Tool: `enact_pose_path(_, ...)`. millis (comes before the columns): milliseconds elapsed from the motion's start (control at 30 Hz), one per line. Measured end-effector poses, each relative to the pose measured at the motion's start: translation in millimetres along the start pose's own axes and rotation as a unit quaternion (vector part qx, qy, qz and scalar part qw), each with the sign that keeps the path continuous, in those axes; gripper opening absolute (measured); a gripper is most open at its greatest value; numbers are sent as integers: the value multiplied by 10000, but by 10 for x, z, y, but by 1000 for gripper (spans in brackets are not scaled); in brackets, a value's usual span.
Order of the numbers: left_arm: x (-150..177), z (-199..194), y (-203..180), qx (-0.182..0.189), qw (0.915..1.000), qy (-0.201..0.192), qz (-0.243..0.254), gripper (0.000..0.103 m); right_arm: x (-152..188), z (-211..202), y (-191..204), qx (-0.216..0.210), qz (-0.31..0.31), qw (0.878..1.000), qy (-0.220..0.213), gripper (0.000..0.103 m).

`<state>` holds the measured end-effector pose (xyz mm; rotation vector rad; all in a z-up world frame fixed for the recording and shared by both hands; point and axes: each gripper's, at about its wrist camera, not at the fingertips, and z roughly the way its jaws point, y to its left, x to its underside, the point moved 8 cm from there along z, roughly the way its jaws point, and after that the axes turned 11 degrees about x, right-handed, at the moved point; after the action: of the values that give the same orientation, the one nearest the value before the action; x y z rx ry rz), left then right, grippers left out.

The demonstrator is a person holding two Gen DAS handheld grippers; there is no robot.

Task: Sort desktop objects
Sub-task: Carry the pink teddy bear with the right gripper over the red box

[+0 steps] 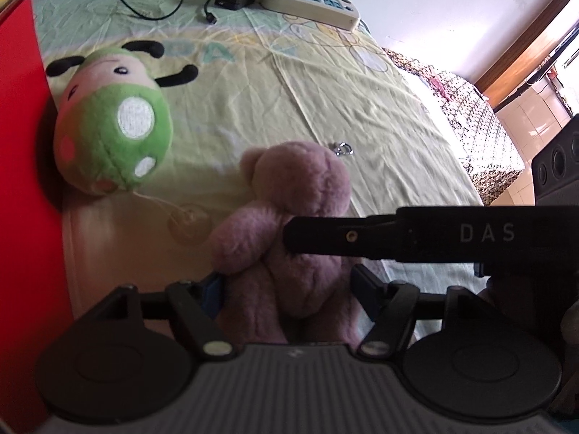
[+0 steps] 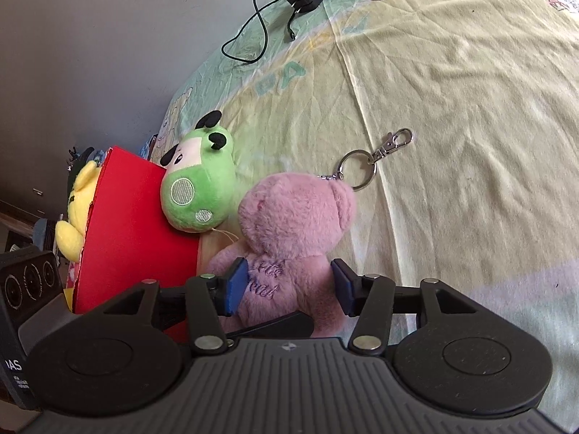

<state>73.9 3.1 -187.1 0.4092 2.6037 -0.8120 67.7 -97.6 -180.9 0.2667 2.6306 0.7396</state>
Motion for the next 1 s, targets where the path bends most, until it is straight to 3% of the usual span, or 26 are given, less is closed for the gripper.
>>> enact_pose_path(400,281,-39,-333,-113,9989,107,451,70,244,-224,-101,-3,110,9998,181,52)
enact_pose_path(767,343,-398,-609,-147,9975,-328,611,70,381,-636,154,76,-680,9962,-537,50)
enact_pose_path(1000,270,-669,-753,-242,9948,-680,725,70,356,-844,315,-145,-861,9915,-960,50)
